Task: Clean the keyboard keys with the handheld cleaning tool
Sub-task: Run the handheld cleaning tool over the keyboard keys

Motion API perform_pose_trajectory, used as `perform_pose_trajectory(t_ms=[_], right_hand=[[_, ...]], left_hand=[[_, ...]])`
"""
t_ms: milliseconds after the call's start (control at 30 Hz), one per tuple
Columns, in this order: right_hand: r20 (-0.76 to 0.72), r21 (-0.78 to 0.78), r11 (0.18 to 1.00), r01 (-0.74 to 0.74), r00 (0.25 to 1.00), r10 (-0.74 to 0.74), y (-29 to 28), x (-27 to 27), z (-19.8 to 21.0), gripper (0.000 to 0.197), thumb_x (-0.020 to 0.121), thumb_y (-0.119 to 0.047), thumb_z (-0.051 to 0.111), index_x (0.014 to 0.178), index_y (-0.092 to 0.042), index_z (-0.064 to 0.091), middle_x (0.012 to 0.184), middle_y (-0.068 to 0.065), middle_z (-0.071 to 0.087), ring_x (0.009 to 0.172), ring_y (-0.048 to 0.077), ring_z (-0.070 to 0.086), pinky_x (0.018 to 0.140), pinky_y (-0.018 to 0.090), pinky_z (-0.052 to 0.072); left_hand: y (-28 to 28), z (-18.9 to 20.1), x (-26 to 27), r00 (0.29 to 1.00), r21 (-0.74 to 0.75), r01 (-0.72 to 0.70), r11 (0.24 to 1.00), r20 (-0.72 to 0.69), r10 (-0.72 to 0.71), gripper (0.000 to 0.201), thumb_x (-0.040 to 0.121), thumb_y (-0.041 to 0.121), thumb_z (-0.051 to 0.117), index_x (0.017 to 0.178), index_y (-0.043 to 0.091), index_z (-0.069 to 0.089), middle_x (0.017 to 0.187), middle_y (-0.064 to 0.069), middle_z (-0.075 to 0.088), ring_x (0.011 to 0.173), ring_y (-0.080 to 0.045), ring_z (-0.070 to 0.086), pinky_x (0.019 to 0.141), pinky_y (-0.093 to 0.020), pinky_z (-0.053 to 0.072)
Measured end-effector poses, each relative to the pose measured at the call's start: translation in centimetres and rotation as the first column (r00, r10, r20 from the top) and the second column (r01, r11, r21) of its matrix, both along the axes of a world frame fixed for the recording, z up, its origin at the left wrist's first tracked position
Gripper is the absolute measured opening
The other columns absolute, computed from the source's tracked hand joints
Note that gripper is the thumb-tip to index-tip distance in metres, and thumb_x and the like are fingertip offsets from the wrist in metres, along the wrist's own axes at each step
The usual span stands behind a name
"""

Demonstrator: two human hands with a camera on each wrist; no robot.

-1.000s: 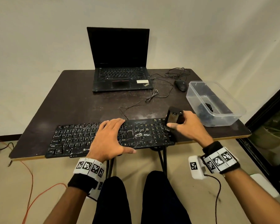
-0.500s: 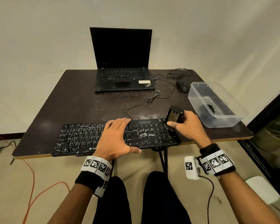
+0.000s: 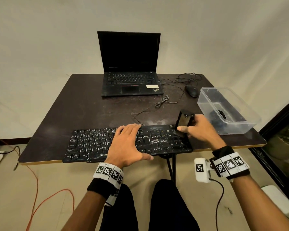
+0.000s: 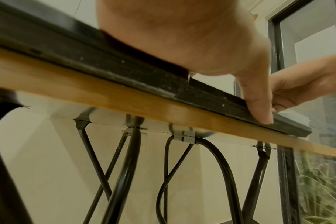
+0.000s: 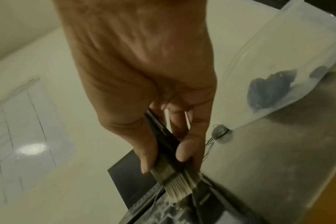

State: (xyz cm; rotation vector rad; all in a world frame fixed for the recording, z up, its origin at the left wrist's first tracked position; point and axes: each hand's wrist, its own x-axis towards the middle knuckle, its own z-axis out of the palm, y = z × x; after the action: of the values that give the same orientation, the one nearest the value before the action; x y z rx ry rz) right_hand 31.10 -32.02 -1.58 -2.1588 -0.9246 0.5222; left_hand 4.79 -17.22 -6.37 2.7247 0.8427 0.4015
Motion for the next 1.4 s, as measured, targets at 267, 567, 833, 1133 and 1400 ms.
perform_pose_trajectory(t_ms=[267,567,833,1133,1400], right_hand=[[-0.039,0.027,1.000,0.013,0.999,-0.012,0.3,0.1,-0.3,0.043,0.062,-0.053,0.089,0.097,-0.030,0.076,0.097,-0.009,0.081,0.089,0.021,0.079,0.085,0.054,0.065],[0.029,0.003,1.000,-0.022,0.999,0.022,1.3,-1.1,0.0,0.038,0.067,-0.053,0.088,0.096,-0.033,0.074,0.102,-0.007,0.080,0.097,0.023,0.076,0.093,0.052,0.061],[-0.011,-0.033,0.991,-0.126,0.992,0.126,2.2,-1.3,0.2,0.048,0.063,-0.055,0.088,0.104,-0.033,0.076,0.101,-0.008,0.081,0.093,0.018,0.078,0.087,0.049,0.064],[0.011,-0.045,0.991,-0.125,0.992,0.125,2.8,-2.4,0.8,0.026,0.079,-0.035,0.091,0.100,-0.030,0.076,0.094,-0.008,0.081,0.078,0.018,0.079,0.085,0.051,0.065],[0.142,0.052,0.999,0.008,0.990,-0.016,0.4,-6.8,0.2,0.017,0.083,-0.034,0.088,0.089,-0.029,0.073,0.091,-0.010,0.077,0.096,0.018,0.071,0.083,0.032,0.051]], left_hand=[[-0.2,-0.1,0.1,1.000,-0.006,-0.008,1.000,0.003,0.008,0.136,0.050,0.100,0.059,0.160,0.024,0.033,0.162,0.009,0.038,0.152,-0.012,0.030,0.132,-0.040,0.009],[-0.2,0.0,0.3,1.000,0.002,-0.006,1.000,-0.006,0.006,0.136,0.050,0.100,0.058,0.159,0.022,0.034,0.161,0.009,0.040,0.151,-0.012,0.031,0.132,-0.039,0.009],[-0.2,-0.1,0.4,1.000,0.008,-0.006,1.000,0.006,0.006,0.137,0.047,0.100,0.056,0.158,0.022,0.037,0.159,0.009,0.043,0.150,-0.012,0.033,0.131,-0.039,0.010],[-0.1,-0.1,0.4,1.000,0.004,-0.017,1.000,0.018,0.017,0.135,0.048,0.099,0.062,0.157,0.024,0.037,0.159,0.009,0.043,0.149,-0.012,0.034,0.131,-0.039,0.010],[-0.2,0.0,0.4,1.000,0.000,-0.019,1.000,0.024,0.019,0.133,0.048,0.098,0.062,0.156,0.024,0.037,0.157,0.010,0.044,0.148,-0.011,0.036,0.131,-0.039,0.010]])
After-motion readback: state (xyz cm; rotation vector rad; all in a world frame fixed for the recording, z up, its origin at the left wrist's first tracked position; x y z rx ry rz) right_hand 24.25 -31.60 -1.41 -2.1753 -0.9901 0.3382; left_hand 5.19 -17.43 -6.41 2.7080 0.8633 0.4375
